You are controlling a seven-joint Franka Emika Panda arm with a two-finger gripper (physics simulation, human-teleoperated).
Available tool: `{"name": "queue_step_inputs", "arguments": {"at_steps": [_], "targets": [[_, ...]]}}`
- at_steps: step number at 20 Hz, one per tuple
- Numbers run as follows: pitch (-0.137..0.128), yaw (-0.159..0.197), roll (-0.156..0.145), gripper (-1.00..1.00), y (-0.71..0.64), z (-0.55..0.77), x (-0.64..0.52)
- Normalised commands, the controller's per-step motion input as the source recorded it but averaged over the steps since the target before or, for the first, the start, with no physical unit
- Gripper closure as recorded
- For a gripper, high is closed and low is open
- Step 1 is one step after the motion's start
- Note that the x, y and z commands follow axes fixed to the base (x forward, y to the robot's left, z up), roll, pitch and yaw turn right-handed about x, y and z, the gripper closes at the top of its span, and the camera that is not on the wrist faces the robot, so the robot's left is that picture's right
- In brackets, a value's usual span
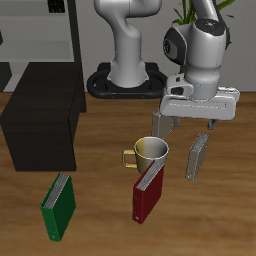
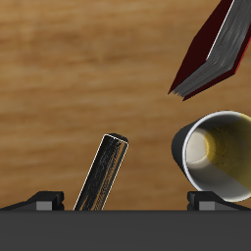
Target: Place the left yellow book upright on top of the shelf and place the white-yellow mug on top of the shelf
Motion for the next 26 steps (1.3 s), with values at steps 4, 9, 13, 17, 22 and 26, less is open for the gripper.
{"name": "queue_step_inputs", "arguments": {"at_steps": [4,9,13,17,22,26], "targets": [[0.037,-0.006,0.018,-1.00,0.14,-0.29,0.10],[0.059,-0.004,0.021,-1.00,0.13,-0.36,0.09],[0.041,-0.002,-0.001,-1.00,0.05,-0.29,0.09],[0.064,-0.016,0.017,-1.00,0.04,-0.41,0.06],[0.047,-0.008,0.042,1.00,0.06,-0.27,0.01],[0.004,-0.028,0.031,1.00,0.06,0.03,-0.05]]}}
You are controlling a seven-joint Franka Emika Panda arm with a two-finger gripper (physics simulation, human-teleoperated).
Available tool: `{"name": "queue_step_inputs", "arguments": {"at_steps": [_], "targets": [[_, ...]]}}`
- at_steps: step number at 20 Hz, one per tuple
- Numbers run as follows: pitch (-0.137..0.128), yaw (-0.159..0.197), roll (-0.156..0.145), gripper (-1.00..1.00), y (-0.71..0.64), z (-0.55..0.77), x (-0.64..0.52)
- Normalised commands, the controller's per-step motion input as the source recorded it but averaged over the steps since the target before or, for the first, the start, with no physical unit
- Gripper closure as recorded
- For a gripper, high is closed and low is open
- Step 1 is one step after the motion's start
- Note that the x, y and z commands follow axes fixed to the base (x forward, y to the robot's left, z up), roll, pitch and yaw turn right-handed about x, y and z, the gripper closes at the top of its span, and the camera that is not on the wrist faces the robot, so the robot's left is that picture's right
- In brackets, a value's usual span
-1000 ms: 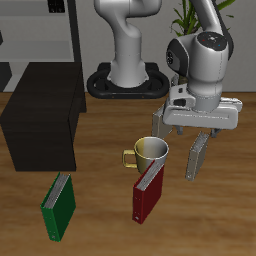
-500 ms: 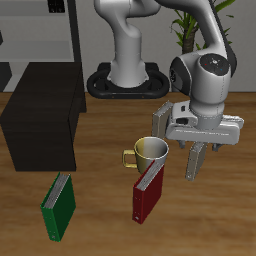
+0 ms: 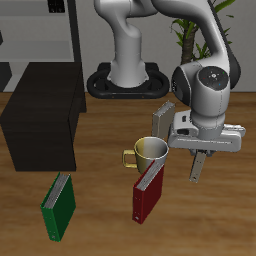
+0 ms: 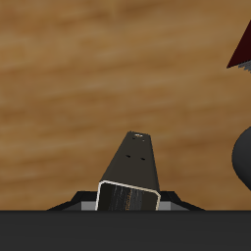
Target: Place the left yellow book upright on top of the shelf and place the white-yellow mug on top of the shelf
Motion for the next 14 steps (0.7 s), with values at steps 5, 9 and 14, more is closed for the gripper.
{"name": "queue_step_inputs", "arguments": {"at_steps": [5,9,14], "targets": [[-0.026,0.002,0.019,1.00,0.03,0.18,-0.05],[-0.078,0.012,0.018,1.00,-0.06,0.63,-0.17],[-0.046,0.002,0.023,1.00,-0.11,0.56,-0.13]]}}
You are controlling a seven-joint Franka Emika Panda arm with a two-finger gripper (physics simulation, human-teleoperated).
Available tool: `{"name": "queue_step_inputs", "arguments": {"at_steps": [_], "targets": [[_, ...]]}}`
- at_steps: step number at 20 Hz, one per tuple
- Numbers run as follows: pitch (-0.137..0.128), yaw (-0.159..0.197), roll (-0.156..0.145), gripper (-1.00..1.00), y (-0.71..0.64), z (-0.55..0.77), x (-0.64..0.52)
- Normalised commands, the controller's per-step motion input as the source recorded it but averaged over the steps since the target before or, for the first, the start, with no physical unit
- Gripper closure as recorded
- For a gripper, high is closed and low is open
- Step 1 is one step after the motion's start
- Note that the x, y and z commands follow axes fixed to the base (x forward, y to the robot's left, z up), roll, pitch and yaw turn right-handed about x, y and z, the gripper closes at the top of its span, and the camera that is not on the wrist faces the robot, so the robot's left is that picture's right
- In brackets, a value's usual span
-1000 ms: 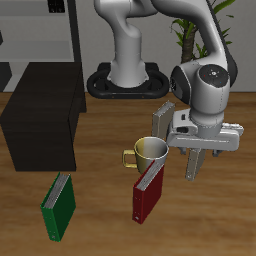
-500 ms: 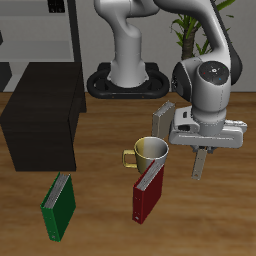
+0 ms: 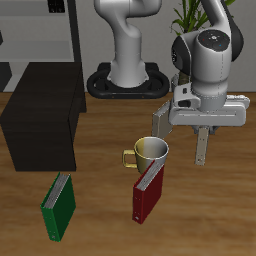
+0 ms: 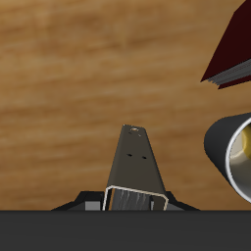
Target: Place the left yellow book upright on top of the shelf and place the white-yellow mug on top of the shelf
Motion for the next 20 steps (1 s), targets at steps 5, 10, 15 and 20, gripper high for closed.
{"name": "queue_step_inputs", "arguments": {"at_steps": [5,10,15,20], "targets": [[-0.047,0.066,0.052,1.00,-0.27,0.79,-0.28],[-0.071,-0.017,0.027,1.00,-0.56,0.81,-0.47],[-0.038,-0.024,0.006,1.00,-0.44,0.50,-0.33],[-0.054,-0.004,-0.034,1.00,-0.61,0.49,-0.33]]}}
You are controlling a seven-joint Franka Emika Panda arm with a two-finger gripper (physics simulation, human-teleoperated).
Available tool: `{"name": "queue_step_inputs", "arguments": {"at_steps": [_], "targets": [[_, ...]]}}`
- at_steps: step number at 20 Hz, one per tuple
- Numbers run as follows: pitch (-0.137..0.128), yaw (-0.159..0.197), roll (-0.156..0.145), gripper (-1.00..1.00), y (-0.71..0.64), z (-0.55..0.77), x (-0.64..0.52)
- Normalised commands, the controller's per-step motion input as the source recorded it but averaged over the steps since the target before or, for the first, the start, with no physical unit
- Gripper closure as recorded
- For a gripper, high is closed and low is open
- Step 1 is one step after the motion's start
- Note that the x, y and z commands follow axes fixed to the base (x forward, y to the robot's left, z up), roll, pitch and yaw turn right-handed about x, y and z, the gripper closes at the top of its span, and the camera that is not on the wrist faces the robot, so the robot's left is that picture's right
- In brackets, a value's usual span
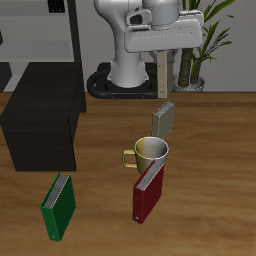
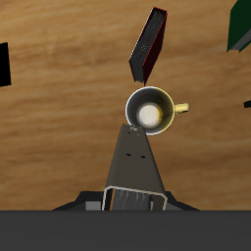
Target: Place the left yellow book upright on top of the shelf and place the white-yellow mug on top of the shelf
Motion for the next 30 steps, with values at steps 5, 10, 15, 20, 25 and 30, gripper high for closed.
{"name": "queue_step_inputs", "arguments": {"at_steps": [5,10,15,20,25,30], "targets": [[0.002,-0.058,-0.017,1.00,-0.53,0.31,-0.22],[-0.033,-0.028,-0.008,1.00,-0.60,0.33,-0.43],[-0.029,-0.078,-0.038,1.00,-0.82,0.29,-0.40],[0.003,-0.052,-0.039,1.00,-0.58,0.09,-0.18],[0.038,-0.065,-0.038,1.00,-0.67,-0.06,-0.12],[0.049,-0.050,-0.022,1.00,-0.53,-0.07,-0.09]]}}
